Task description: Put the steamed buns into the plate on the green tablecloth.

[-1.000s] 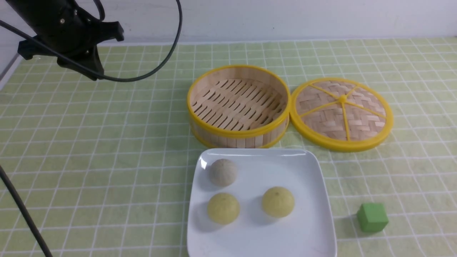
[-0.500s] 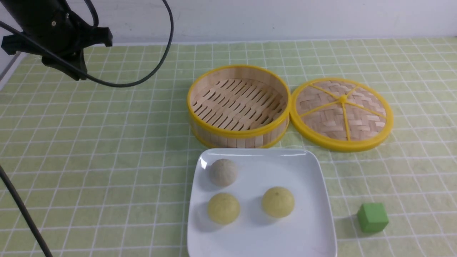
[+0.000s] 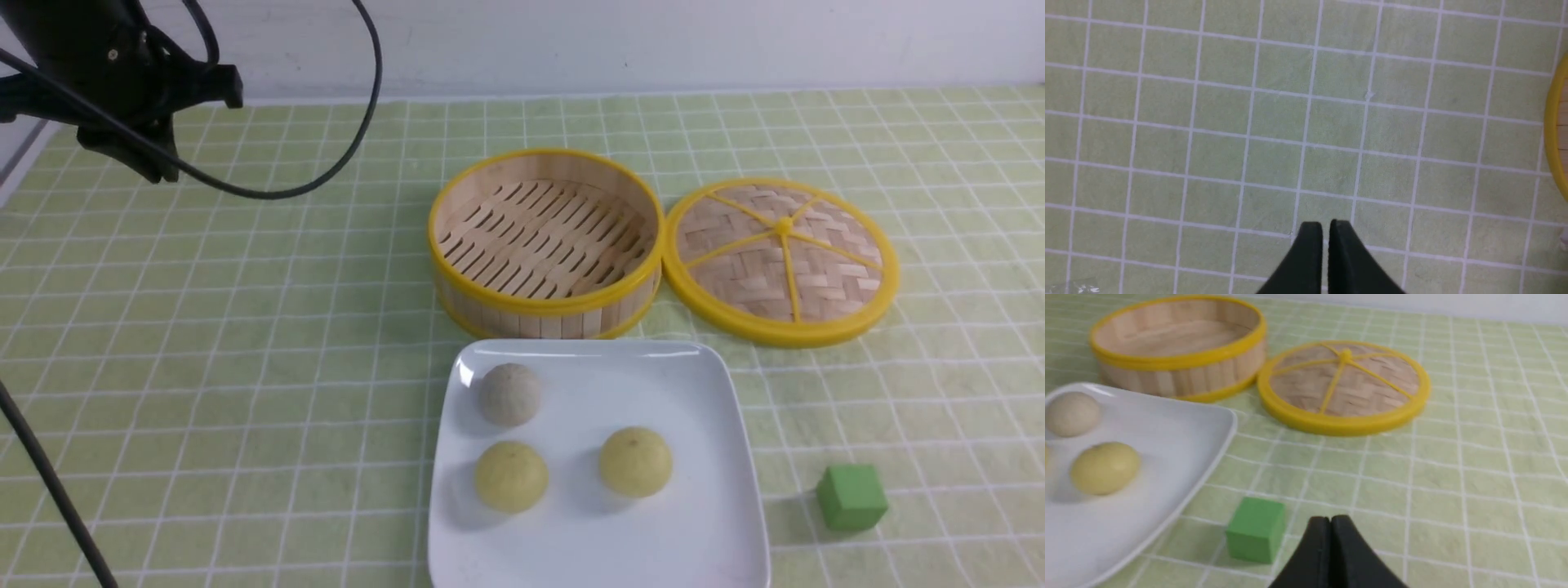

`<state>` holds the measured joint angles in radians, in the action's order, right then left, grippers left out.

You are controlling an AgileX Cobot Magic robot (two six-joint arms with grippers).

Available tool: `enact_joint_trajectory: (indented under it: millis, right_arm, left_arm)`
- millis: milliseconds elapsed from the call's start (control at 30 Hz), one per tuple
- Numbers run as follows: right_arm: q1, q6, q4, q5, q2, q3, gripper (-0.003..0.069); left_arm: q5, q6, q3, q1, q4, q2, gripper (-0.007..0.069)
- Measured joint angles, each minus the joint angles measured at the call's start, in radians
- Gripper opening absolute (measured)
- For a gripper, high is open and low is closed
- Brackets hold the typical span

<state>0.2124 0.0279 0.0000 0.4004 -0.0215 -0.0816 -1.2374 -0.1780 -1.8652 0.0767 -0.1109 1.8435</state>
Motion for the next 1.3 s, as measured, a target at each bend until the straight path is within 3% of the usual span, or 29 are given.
enact_joint_trajectory:
  millis: [200,400,533,700,900,1100,1300]
  right_arm:
    - [-0.105,0.000,0.000,-0.001,0.034,0.099,0.0009]
    - [-0.111,0.000,-0.006,0.001,0.034,0.100,0.0013]
    - [-0.111,0.000,-0.006,0.001,0.034,0.100,0.0013]
    - [-0.111,-0.002,-0.006,0.001,0.034,0.100,0.0018]
    - [-0.111,-0.002,-0.006,0.001,0.034,0.100,0.0027]
    - [-0.111,-0.003,-0.006,0.001,0.034,0.100,0.0036]
    - [-0.111,-0.003,-0.006,0.001,0.034,0.100,0.0045]
  left_arm:
    - [0.000,0.048,0.038,0.000,0.032,-0.138,0.0002]
    - [0.000,0.101,0.163,0.000,0.034,-0.328,0.0002]
    - [0.000,0.092,0.348,0.000,0.049,-0.526,0.0002]
    - [0.005,0.097,0.658,0.000,0.159,-0.782,0.0004]
    - [0.257,0.165,1.118,0.000,0.316,-1.191,0.0005]
    - [0.594,0.153,1.352,0.000,0.351,-1.497,0.0011]
    - [0.762,0.150,1.470,0.000,0.353,-1.649,0.0015]
